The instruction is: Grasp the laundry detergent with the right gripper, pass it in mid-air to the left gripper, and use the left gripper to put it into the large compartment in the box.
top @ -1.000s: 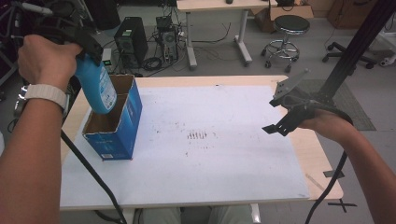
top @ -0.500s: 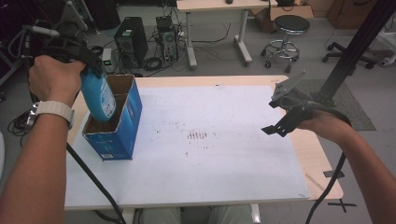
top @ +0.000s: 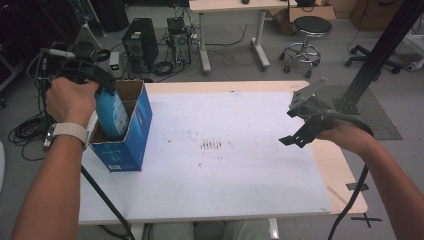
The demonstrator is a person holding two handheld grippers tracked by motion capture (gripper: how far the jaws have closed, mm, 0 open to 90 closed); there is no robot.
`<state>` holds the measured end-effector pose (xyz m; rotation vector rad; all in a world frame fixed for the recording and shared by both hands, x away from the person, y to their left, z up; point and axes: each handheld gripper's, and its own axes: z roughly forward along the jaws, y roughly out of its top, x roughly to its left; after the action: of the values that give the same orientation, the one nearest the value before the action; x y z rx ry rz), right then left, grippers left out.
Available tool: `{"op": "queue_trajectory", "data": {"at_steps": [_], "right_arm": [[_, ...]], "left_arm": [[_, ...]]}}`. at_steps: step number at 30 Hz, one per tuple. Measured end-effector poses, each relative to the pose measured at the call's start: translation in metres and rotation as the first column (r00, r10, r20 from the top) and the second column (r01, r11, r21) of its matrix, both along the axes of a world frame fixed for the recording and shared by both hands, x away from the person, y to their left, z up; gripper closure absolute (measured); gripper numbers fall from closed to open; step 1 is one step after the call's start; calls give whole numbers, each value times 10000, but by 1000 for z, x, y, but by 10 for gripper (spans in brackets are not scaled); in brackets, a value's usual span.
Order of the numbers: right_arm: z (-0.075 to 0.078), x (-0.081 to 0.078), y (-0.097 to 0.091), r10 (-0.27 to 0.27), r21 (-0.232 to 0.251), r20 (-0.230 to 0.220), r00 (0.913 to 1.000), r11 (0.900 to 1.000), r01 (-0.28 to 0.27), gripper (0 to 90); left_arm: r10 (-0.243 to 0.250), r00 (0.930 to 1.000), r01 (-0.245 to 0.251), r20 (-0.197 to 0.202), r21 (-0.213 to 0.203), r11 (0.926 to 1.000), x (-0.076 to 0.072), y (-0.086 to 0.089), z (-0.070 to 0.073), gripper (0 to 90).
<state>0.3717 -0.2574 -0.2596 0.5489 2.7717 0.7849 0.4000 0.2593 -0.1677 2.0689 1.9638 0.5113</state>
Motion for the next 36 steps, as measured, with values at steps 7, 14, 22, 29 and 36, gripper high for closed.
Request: {"op": "queue_trajectory", "data": {"at_steps": [7,14,22,29,36], "right_arm": [[-2,0,-1,-69,-26,-30,10000,10000,68,33],[-5,0,-1,-129,-42,-71,9999,9999,128,33],[-8,-1,-1,-131,-18,-47,9999,9999,131,35],[-8,-2,-4,-194,-10,-56,9998,9998,194,35],[-9,-2,-4,-258,-52,-70,9996,9997,258,35]], "left_arm": [[-24,10000,25,-55,79,10000,2,2,-22,382],[-98,9999,99,-37,62,9999,3,1,-41,382],[-291,9995,291,-85,28,9996,5,-3,-63,382],[-277,9994,278,-203,55,9996,6,-4,-78,382],[-277,9991,277,-318,1,9996,7,-2,-91,382]]}}
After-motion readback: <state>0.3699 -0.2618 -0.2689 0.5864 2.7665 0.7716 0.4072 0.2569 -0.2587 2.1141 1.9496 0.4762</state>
